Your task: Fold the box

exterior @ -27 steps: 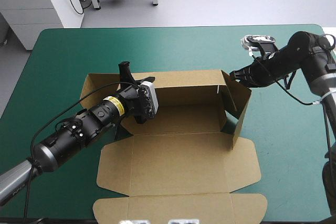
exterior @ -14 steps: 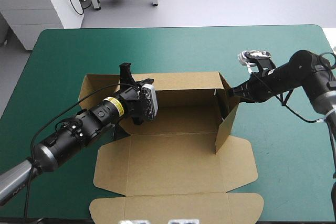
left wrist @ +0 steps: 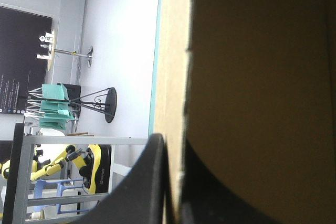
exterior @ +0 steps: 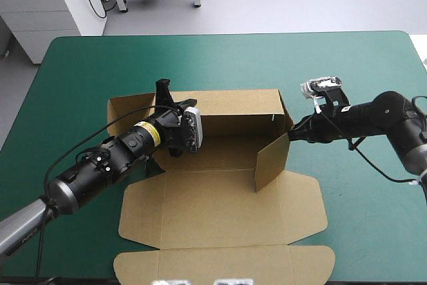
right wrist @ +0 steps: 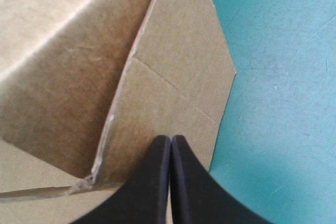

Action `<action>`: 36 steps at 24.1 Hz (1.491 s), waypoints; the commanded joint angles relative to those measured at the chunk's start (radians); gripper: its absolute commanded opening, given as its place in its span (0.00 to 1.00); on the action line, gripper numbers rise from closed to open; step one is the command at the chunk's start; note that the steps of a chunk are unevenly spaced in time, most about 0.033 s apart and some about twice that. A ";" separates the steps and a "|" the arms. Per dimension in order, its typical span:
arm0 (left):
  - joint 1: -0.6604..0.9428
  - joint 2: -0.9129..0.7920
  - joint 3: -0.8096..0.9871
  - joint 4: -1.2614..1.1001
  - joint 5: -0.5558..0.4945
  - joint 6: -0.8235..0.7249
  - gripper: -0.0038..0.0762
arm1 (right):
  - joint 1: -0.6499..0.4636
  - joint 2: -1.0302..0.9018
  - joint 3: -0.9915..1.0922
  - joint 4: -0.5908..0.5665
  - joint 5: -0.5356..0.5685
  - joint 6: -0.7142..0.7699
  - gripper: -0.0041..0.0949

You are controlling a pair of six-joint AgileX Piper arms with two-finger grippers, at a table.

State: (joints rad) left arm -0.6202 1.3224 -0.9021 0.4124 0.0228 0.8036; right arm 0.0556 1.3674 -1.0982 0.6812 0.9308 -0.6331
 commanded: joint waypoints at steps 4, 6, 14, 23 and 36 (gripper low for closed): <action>0.000 -0.004 -0.013 -0.012 0.081 -0.014 0.04 | 0.002 -0.063 0.109 0.222 -0.149 -0.251 0.02; 0.000 -0.002 -0.013 -0.012 0.103 0.016 0.04 | 0.002 -0.077 0.156 0.285 -0.197 -0.352 0.02; 0.000 0.030 -0.013 -0.020 0.132 0.039 0.04 | 0.002 -0.096 0.218 0.305 -0.238 -0.493 0.02; -0.002 0.054 -0.013 -0.015 0.121 0.040 0.04 | 0.002 -0.106 0.218 0.254 -0.195 -0.576 0.30; -0.002 0.054 -0.013 -0.024 0.060 0.037 0.04 | 0.141 -0.008 0.218 0.385 -0.351 -0.787 0.74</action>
State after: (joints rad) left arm -0.6187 1.3765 -0.9169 0.4188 0.0117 0.8570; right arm 0.1616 1.3669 -0.8540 1.0146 0.6653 -1.4046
